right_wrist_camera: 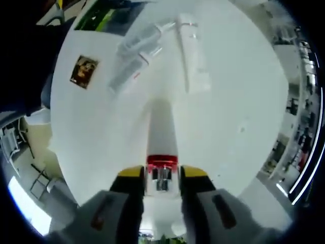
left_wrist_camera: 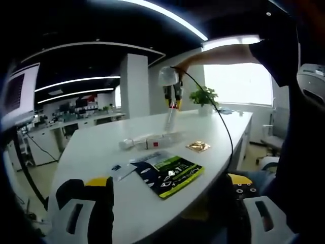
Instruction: Arrange the skincare products in the storage area until every visible bottle or jar stands upright without overlapping.
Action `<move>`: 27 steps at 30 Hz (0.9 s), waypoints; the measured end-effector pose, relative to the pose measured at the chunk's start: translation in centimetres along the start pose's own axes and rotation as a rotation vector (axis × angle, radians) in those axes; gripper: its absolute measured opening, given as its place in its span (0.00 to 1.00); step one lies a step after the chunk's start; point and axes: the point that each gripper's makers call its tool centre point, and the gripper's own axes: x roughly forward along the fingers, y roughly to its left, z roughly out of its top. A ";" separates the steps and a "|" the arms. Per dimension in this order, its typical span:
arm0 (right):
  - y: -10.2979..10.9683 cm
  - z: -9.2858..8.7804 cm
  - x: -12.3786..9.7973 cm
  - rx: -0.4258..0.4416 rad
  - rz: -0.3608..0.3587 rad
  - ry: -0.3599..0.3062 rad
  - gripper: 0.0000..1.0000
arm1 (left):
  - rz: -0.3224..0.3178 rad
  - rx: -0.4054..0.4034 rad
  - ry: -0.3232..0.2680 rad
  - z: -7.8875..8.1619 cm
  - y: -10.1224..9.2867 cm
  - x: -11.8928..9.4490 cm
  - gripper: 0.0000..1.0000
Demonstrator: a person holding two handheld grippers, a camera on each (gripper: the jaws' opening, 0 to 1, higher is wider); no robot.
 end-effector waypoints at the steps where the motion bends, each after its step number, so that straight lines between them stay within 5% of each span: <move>1: 0.0 0.1 0.0 -0.001 -0.001 0.004 0.26 | 0.000 -0.001 -0.001 0.0 0.0 0.0 0.92; 27: 0.3 3.3 -1.3 -0.058 0.028 0.176 0.26 | 0.005 -0.008 -0.025 -0.1 0.0 -1.0 0.91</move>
